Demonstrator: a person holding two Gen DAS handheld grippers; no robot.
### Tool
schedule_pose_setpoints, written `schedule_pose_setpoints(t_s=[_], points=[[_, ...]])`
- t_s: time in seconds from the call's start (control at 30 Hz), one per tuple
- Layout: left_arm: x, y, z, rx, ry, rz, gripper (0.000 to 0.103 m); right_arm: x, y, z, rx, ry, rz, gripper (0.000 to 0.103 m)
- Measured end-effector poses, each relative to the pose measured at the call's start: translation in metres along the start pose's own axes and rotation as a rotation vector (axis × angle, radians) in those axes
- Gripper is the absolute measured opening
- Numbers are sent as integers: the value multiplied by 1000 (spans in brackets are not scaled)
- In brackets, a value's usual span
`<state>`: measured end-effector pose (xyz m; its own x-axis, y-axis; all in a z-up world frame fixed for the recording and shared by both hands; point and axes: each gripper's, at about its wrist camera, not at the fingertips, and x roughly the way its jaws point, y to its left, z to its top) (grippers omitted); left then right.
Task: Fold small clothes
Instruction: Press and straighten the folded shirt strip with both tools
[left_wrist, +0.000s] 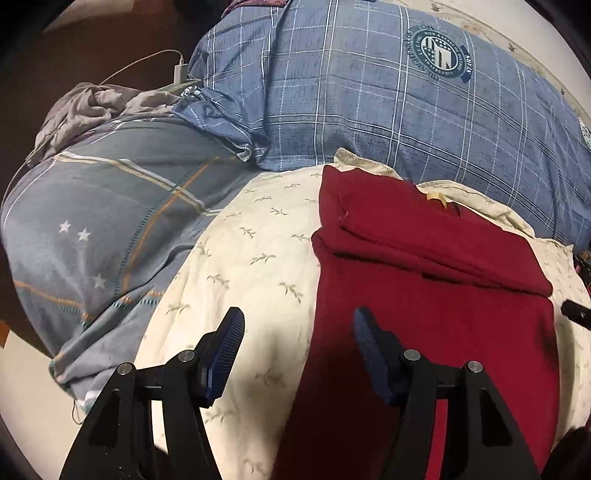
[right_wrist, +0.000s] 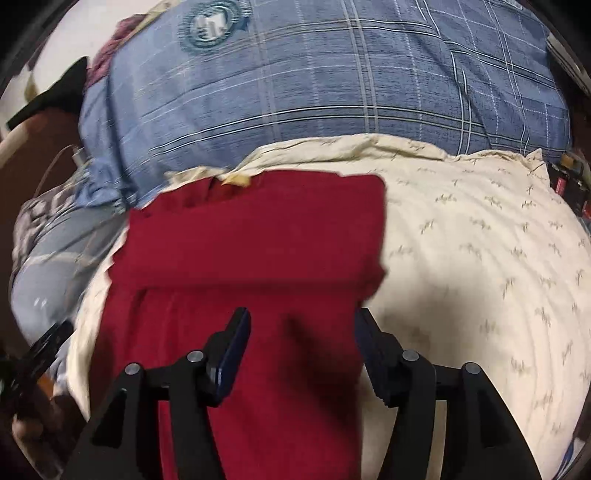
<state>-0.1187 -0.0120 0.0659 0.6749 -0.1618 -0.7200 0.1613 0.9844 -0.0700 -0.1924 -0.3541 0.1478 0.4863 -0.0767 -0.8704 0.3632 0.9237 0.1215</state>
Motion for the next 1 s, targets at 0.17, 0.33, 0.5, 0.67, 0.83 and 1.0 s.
schedule_pose_setpoints(t_s=[0.17, 0.33, 0.5, 0.67, 0.83, 1.0], points=[[-19, -5, -8, 9, -11, -26, 61, -25, 2, -18, -18, -21, -3, 65], [-27, -9, -12, 42, -15, -33, 61, -26, 4, -29, -32, -21, -2, 67], [-19, -13, -16, 50, 4, -33, 61, -5, 3, -32, -6, 10, -2, 67], [-2, -10, -23, 32, 42, -77, 61, 16, 0, -28, 8, 22, -40, 69], [12, -7, -33, 47, 86, -92, 61, 20, -11, -27, 62, 15, -15, 69], [11, -6, -37, 43, 82, -105, 61, 18, -27, -4, 123, -9, -10, 71]])
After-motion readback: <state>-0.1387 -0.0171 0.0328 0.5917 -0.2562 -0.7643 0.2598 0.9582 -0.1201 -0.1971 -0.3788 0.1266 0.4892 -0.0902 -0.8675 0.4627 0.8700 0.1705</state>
